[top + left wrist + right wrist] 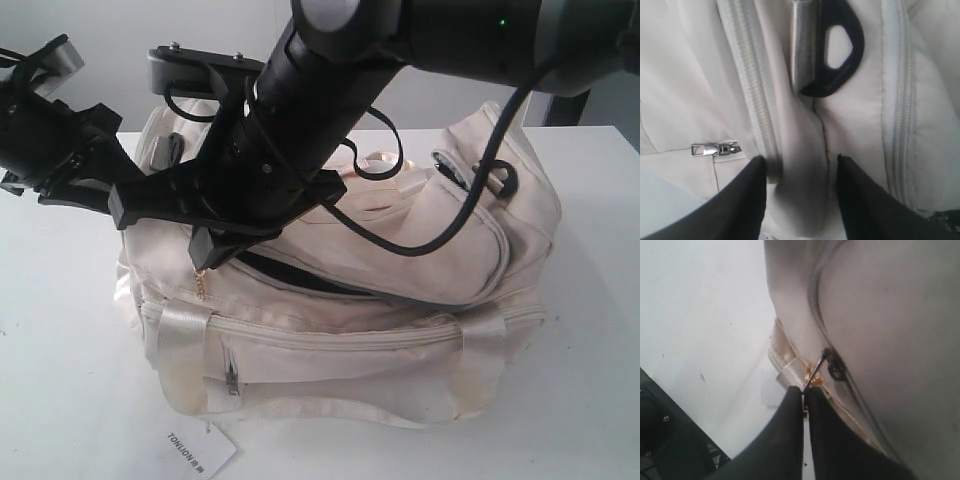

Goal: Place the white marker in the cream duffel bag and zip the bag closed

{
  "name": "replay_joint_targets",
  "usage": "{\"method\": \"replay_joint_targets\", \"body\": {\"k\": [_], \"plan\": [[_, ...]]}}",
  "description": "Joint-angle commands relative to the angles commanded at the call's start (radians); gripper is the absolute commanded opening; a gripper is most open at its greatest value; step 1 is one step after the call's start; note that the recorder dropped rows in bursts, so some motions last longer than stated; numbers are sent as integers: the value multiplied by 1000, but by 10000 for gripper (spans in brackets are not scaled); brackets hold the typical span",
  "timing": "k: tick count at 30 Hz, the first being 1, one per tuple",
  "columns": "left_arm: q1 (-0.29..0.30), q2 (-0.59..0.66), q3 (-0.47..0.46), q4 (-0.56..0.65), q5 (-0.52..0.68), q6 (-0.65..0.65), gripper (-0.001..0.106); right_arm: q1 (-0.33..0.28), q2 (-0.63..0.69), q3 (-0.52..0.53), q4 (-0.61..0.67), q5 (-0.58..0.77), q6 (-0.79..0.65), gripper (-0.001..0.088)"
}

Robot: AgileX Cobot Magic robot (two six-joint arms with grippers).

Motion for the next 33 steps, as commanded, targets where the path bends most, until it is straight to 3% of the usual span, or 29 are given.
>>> {"method": "replay_joint_targets", "body": {"k": [12,20,22,29,33], "plan": [[0,3,0,0,11,19,498,0,0,0,0,-4,0,0],[0,16,52,-6,-24,64,478,0,0,0,0,-6,0,0],[0,16,52,-6,-26,66,418,0,0,0,0,-6,0,0],[0,16,52,-6,-30,93,33,0,0,0,0,-3,0,0],[0,16,52,-6,-34,119,0,0,0,0,0,10,0,0]]}}
